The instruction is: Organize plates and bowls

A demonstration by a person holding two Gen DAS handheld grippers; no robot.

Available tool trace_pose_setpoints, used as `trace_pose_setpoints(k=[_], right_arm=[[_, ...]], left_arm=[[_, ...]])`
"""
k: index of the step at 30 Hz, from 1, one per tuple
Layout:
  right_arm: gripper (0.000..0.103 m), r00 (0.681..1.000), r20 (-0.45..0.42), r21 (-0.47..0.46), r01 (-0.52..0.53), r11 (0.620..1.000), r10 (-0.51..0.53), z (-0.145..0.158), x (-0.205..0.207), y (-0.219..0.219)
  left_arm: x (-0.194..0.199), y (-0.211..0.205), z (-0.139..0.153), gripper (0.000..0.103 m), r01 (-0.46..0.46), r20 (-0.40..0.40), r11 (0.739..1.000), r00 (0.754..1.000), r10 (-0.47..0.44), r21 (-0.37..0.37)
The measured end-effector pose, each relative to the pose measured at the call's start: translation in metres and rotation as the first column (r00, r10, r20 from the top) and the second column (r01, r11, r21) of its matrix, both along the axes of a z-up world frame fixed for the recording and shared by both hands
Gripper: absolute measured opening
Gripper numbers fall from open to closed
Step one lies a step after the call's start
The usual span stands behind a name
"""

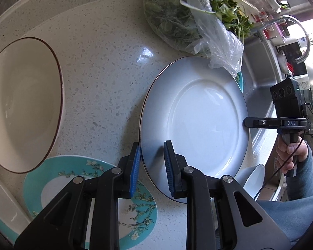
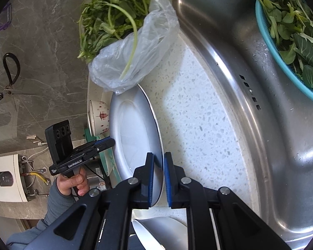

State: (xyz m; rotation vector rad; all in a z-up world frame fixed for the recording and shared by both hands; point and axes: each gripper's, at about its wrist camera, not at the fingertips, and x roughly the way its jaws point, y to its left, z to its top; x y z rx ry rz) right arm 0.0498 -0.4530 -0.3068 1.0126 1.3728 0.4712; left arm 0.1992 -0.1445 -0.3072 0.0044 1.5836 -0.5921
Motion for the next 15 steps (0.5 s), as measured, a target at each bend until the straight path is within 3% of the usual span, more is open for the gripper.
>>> trace_pose_setpoints(k=[15], right_arm=[[0.013, 0.998, 0.047, 0.003, -0.037, 0.999, 0.036, 0.023, 0.007, 0.025]], left_arm=[[-0.024, 0.027, 0.024, 0.02, -0.052, 0.023, 0.998, 0.998, 0.052, -0.026]])
